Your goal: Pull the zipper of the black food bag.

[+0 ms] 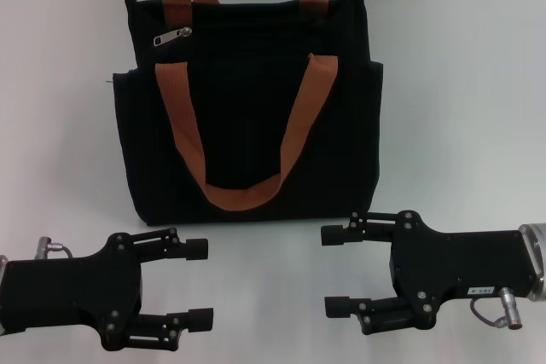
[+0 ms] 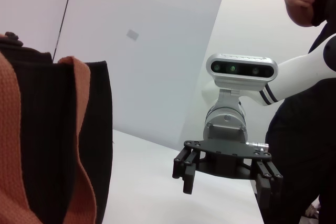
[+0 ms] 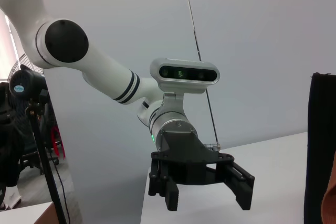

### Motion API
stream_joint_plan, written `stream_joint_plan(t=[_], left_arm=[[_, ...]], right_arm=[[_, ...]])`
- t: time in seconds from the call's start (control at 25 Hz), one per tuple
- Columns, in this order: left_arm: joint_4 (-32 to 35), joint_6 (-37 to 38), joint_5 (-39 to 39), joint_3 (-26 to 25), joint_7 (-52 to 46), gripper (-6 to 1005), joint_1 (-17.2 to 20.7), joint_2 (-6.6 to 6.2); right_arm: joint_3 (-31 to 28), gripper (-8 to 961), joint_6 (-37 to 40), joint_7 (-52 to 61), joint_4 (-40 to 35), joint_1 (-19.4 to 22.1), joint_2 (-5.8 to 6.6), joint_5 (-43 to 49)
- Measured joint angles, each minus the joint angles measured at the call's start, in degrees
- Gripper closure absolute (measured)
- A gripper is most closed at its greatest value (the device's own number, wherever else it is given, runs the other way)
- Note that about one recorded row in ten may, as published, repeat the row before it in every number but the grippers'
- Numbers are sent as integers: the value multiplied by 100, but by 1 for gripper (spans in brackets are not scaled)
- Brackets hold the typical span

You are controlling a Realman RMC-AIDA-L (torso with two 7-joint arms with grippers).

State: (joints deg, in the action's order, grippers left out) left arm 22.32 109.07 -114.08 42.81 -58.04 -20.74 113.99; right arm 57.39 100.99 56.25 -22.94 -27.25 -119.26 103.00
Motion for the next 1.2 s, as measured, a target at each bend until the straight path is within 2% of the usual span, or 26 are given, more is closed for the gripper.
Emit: stream_joint_plan(t=[0.64,0.72,0.92,0.96,1.04,1.12,1.16,1.2], left_arm=[[0,124,81,-72,25,166,-30,26],[-30,523,379,-614,319,167,-70,110],[-85,615,1653,-1583,572,167,146,325],[-85,615,1653,-1583,572,167,146,325],[-160,564,2291,-1921,623,167,289,387],[-226,424,2563,-2140,747,167,373,407],[-259,230,2640,-2257,865,167,407,403],[-268,-134,2634,-2300,983,166,416,346]], right_arm=[[0,179,-48,0,8,-8,0,-14],[0,180,-47,0,9,-8,0,-16],[-4,182,-35,1,9,0,0,-17],[-4,182,-35,1,9,0,0,-17],[-9,183,-31,0,9,15,0,-17],[-14,184,-28,0,9,32,0,-17],[-15,185,-26,0,9,37,0,-18],[-16,185,-25,0,9,41,0,-17]])
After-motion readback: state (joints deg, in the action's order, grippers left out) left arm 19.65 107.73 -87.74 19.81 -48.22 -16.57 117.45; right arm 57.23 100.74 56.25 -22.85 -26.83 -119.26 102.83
